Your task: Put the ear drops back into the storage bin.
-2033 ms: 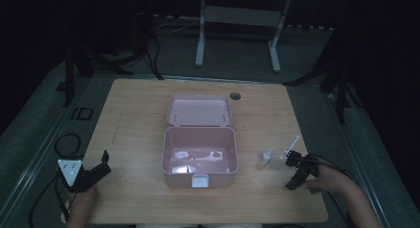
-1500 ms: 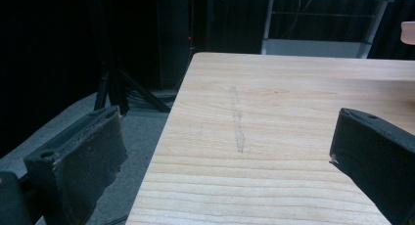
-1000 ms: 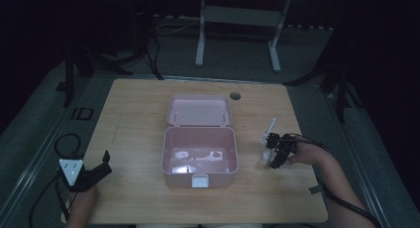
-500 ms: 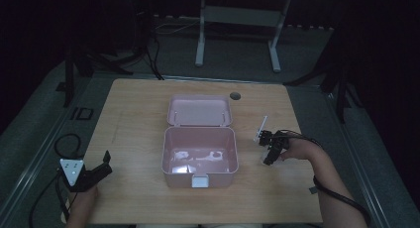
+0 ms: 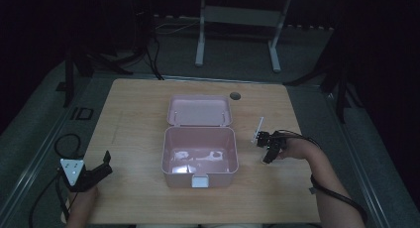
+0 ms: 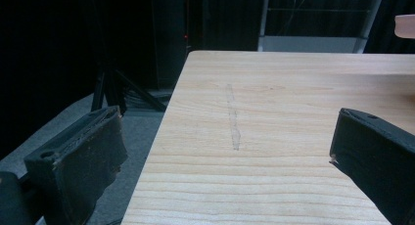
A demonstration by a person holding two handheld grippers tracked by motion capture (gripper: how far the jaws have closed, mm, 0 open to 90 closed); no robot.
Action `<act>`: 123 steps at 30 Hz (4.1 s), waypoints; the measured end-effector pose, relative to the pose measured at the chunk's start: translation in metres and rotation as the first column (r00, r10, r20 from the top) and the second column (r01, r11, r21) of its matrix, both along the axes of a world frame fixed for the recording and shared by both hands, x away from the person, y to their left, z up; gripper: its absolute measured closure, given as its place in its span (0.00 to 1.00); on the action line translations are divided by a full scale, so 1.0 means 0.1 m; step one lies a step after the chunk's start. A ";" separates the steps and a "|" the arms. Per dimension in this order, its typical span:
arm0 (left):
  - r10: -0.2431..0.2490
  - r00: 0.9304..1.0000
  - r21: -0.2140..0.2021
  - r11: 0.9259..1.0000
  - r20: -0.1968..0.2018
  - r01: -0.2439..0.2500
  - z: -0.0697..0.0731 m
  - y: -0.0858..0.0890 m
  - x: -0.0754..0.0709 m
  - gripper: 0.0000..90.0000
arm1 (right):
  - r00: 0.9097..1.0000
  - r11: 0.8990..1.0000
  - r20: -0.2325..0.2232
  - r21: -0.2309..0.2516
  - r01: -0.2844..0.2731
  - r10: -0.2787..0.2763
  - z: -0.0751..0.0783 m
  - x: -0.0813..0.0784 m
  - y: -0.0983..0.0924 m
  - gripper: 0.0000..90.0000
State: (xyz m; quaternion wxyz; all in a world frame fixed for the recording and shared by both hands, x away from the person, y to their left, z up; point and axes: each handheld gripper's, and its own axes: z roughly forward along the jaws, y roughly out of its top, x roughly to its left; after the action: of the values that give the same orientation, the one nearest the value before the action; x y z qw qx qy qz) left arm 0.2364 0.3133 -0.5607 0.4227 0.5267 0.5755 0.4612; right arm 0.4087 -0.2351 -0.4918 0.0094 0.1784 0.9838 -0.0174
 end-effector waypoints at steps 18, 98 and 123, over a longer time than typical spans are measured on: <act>0.001 1.000 0.005 1.000 -0.004 -0.001 0.00 -0.01 0.00 0.00 | 0.980 0.980 0.017 -0.005 -0.198 0.198 0.36 -0.39 0.14 0.66; -0.015 1.000 0.003 1.000 -0.008 0.015 0.00 0.00 0.01 0.00 | 0.889 0.888 -0.013 -0.050 -0.457 0.457 0.36 -0.41 1.78 0.66; -0.017 1.000 0.005 1.000 -0.007 0.017 0.00 0.00 0.01 0.00 | 0.900 0.894 -0.053 -0.100 -0.436 0.433 -0.03 -0.36 1.82 0.66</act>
State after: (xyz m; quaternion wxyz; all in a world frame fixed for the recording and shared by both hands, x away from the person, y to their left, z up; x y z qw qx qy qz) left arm 0.2373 0.3131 -0.5607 0.4234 0.5343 0.5712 0.4572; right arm 0.3724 -0.0530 -0.4951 0.0084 -0.0468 0.9963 -0.0712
